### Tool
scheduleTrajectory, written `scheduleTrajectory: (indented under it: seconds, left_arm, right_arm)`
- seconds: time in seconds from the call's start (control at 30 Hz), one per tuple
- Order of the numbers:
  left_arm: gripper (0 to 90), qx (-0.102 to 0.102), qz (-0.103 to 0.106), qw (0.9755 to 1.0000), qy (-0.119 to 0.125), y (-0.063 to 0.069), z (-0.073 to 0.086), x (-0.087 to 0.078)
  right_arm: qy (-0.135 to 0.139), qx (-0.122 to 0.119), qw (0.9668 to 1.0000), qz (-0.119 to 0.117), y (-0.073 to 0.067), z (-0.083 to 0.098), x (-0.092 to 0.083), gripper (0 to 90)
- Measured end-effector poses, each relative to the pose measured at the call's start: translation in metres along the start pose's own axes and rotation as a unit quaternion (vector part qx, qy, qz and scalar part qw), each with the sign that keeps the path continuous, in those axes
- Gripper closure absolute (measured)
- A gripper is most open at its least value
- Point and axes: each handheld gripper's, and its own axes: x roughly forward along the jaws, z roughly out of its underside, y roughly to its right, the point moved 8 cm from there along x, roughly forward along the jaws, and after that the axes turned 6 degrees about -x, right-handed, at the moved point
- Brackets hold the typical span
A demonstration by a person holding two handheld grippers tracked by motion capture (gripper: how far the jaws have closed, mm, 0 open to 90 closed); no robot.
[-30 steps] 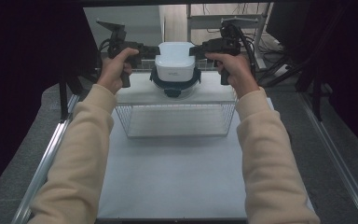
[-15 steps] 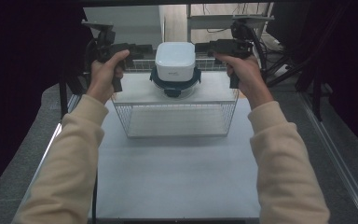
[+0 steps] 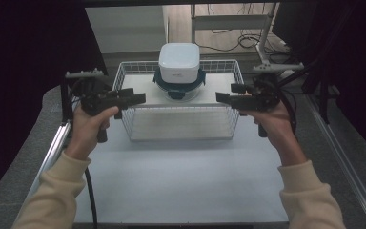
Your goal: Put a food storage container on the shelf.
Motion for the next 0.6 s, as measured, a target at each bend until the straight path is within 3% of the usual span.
scheduleTrajectory:
  seconds: [0.03, 0.07, 0.1, 0.13, 0.2, 0.27, 0.33, 0.37, 0.4, 0.43, 0.47, 0.53, 0.57, 0.6]
  left_arm:
    - [28.8, 0.000, 0.000, 1.0000, 0.000, 0.000, 0.000, 0.000]
    - [28.6, 0.008, -0.006, 1.0000, -0.001, 0.002, 0.016, -0.004]
    - [28.4, 0.008, -0.006, 1.0000, -0.001, 0.002, 0.016, -0.004]
    - [28.3, 0.011, -0.009, 0.9999, -0.002, 0.002, 0.033, -0.007]
    - [28.3, 0.007, -0.011, 0.9999, -0.003, 0.000, 0.042, -0.007]
    - [28.5, -0.006, -0.027, 0.9995, -0.017, -0.009, 0.070, -0.004]
    - [28.7, -0.015, -0.034, 0.9991, -0.023, -0.015, 0.088, -0.002]
    - [28.8, -0.015, -0.034, 0.9991, -0.023, -0.015, 0.088, -0.002]
    - [28.8, -0.021, -0.034, 0.9989, -0.027, -0.018, 0.097, -0.001]
    - [29.0, -0.029, -0.028, 0.9982, -0.044, -0.022, 0.115, 0.004]
    - [28.7, -0.029, -0.028, 0.9982, -0.044, -0.022, 0.115, 0.004]
    - [28.7, -0.033, -0.031, 0.9974, -0.056, -0.026, 0.132, 0.007]
    - [28.7, -0.036, -0.034, 0.9970, -0.060, -0.028, 0.137, 0.009]
    - [28.7, -0.038, -0.040, 0.9958, -0.074, -0.033, 0.153, 0.013]
  right_arm:
    - [0.000, 0.000, 1.0000, 0.000, 0.000, 0.000, 0.000, 26.8]
    - [0.007, -0.008, 0.9999, 0.006, -0.003, 0.015, -0.006, 26.8]
    - [0.007, -0.008, 0.9999, 0.006, -0.003, 0.015, -0.006, 26.8]
    - [0.010, -0.016, 0.9997, 0.012, -0.006, 0.031, -0.011, 26.9]
    - [0.010, -0.020, 0.9997, 0.012, -0.008, 0.039, -0.013, 26.9]
    - [0.008, -0.030, 0.9994, 0.013, -0.013, 0.064, -0.014, 26.9]
    - [0.011, -0.019, 0.9998, -0.001, -0.015, 0.084, -0.015, 26.9]
    - [0.011, -0.019, 0.9998, -0.001, -0.015, 0.084, -0.015, 26.9]
    - [0.008, -0.008, 0.9999, -0.005, -0.015, 0.095, -0.015, 26.9]
    - [0.004, 0.003, 1.0000, -0.004, -0.013, 0.119, -0.012, 26.9]
    - [0.004, 0.003, 1.0000, -0.004, -0.013, 0.119, -0.012, 26.9]
    - [-0.011, 0.009, 0.9999, 0.003, -0.008, 0.146, -0.010, 26.9]
    - [-0.024, 0.010, 0.9996, 0.006, -0.005, 0.162, -0.008, 26.9]
    - [-0.041, 0.015, 0.9990, 0.013, 0.001, 0.185, -0.006, 26.9]
